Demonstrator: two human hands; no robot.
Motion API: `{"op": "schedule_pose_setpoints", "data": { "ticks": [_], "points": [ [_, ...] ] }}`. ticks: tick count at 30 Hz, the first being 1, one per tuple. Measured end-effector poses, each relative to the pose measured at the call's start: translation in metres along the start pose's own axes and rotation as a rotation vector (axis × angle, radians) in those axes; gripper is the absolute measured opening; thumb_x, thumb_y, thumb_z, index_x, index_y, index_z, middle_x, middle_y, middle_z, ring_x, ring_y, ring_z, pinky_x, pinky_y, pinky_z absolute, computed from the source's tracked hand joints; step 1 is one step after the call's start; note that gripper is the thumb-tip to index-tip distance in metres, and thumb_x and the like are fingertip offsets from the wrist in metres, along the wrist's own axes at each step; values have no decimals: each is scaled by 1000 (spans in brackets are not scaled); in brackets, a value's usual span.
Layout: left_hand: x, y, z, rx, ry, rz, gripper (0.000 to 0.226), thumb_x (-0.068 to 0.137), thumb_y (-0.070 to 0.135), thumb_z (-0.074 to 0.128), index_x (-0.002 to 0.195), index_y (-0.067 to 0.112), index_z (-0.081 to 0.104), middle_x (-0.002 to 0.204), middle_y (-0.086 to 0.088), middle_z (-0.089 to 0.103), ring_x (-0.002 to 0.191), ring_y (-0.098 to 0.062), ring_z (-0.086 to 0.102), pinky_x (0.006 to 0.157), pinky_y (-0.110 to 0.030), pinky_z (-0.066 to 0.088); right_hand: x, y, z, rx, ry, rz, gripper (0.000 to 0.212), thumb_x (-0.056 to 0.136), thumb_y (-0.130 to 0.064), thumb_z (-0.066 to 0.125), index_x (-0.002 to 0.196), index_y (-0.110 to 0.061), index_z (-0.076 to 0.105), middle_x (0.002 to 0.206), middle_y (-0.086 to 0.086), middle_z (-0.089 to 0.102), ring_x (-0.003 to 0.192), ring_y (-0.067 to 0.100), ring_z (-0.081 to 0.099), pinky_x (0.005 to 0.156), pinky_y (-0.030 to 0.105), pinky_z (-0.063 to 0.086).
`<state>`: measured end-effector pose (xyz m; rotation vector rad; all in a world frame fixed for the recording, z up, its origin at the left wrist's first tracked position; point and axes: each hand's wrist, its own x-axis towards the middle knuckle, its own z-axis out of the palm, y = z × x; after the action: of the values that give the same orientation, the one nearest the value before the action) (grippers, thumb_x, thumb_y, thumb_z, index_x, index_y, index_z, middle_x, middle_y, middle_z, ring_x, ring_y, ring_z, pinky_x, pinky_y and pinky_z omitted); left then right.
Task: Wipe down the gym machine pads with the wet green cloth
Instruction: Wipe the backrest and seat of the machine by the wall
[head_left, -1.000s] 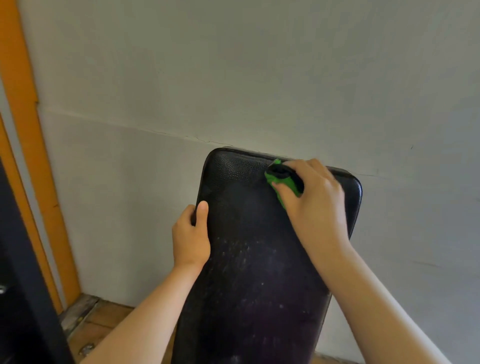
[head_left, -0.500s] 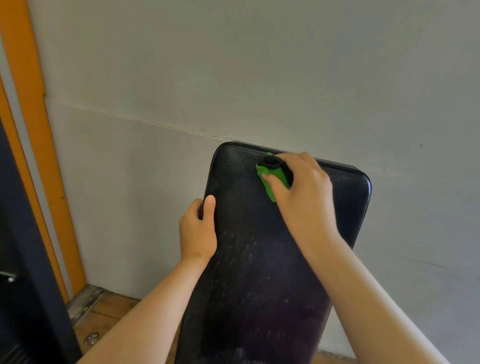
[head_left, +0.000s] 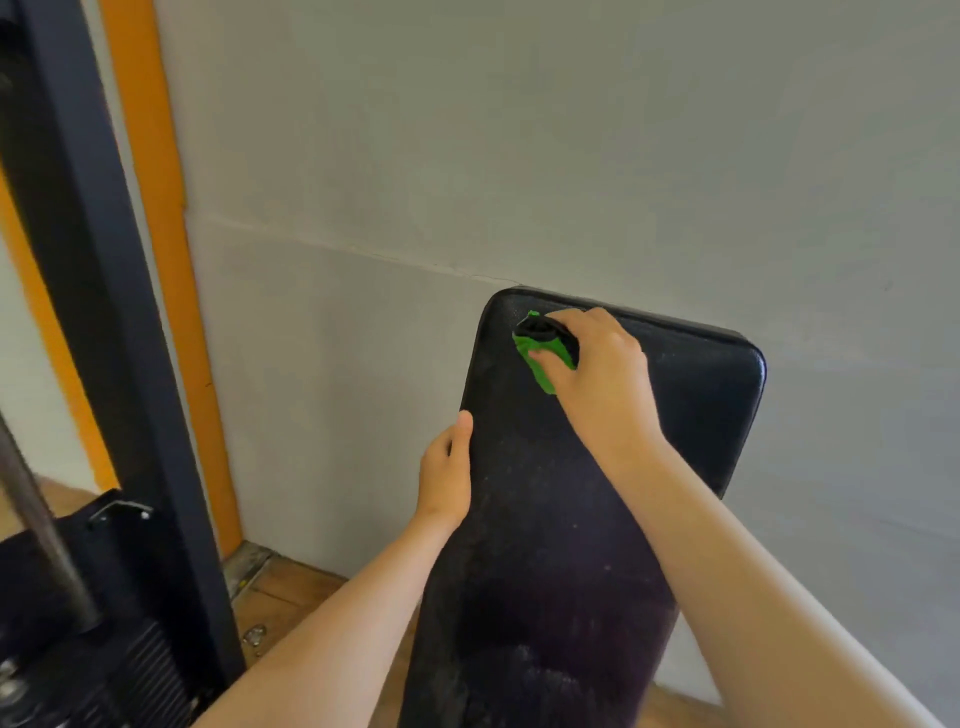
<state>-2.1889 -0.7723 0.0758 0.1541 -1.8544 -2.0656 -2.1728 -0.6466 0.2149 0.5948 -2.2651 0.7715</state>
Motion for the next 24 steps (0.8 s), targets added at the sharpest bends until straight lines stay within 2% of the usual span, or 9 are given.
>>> {"op": "schedule_pose_setpoints", "data": {
  "ticks": [2, 3, 6, 9, 12, 14, 18, 21, 24],
  "points": [
    [-8, -7, 0, 5, 19, 8, 48, 102, 43, 31, 139, 15, 47, 115, 19, 45, 111, 3, 40, 97, -16, 29, 5, 0, 10, -68, 31, -20, 34, 89, -22, 69, 121, -12, 65, 106, 5, 61, 95, 20, 59, 75, 27, 46],
    [-7, -9, 0, -3, 31, 10, 45, 102, 41, 32, 136, 17, 49, 111, 21, 46, 107, 6, 42, 96, -14, 31, 5, 0, 17, -95, 46, -30, 34, 89, -21, 69, 120, -10, 65, 105, 6, 61, 95, 21, 59, 76, 30, 48],
    [-1, -13, 0, -13, 59, 33, 28, 101, 40, 37, 95, 29, 62, 90, 21, 58, 82, 10, 53, 76, -8, 40, -10, -3, 41, -92, 6, -67, 33, 88, -20, 70, 118, -8, 65, 102, 8, 61, 92, 23, 59, 75, 36, 53],
    [3, -22, 0, 7, 92, 104, 37, 101, 37, 38, 72, 26, 58, 67, 11, 55, 64, 0, 50, 64, -18, 40, -34, -5, 57, -118, -104, -103, 30, 89, -20, 69, 116, -8, 66, 99, 9, 61, 90, 24, 60, 69, 38, 54],
    [5, -26, 1, 5, 120, 128, 44, 99, 43, 39, 68, 17, 55, 63, 4, 53, 61, -5, 46, 59, -23, 39, -24, -8, 55, -137, -110, -117, 28, 90, -25, 68, 113, -9, 67, 97, 8, 60, 87, 22, 60, 66, 34, 50],
    [8, -31, 2, 12, 129, 117, 53, 94, 56, 39, 72, 12, 58, 71, -9, 58, 68, -11, 50, 63, -29, 44, -3, -14, 48, -140, -39, -135, 29, 90, -26, 68, 112, -8, 66, 97, 9, 61, 87, 23, 59, 66, 29, 44],
    [8, -32, 3, 25, 162, 79, 42, 99, 45, 38, 73, 18, 57, 73, 0, 55, 72, -8, 49, 69, -19, 41, 23, -26, 43, -190, -35, -116, 33, 93, -27, 63, 119, -6, 62, 107, 10, 60, 95, 23, 58, 72, 27, 44],
    [9, -32, 2, -9, 145, 74, 45, 101, 41, 37, 79, 12, 62, 76, -5, 61, 73, -12, 57, 71, -26, 48, 9, -25, 52, -254, -124, -130, 33, 95, -29, 60, 120, -8, 60, 109, 9, 57, 96, 22, 57, 74, 31, 49],
    [6, -29, 2, -22, 151, 93, 43, 103, 38, 33, 76, 18, 60, 70, 2, 58, 66, -5, 52, 61, -18, 44, -12, -25, 58, -320, -302, -135, 33, 97, -30, 55, 126, -13, 56, 113, 6, 54, 98, 20, 56, 73, 29, 48]
  ]
}}
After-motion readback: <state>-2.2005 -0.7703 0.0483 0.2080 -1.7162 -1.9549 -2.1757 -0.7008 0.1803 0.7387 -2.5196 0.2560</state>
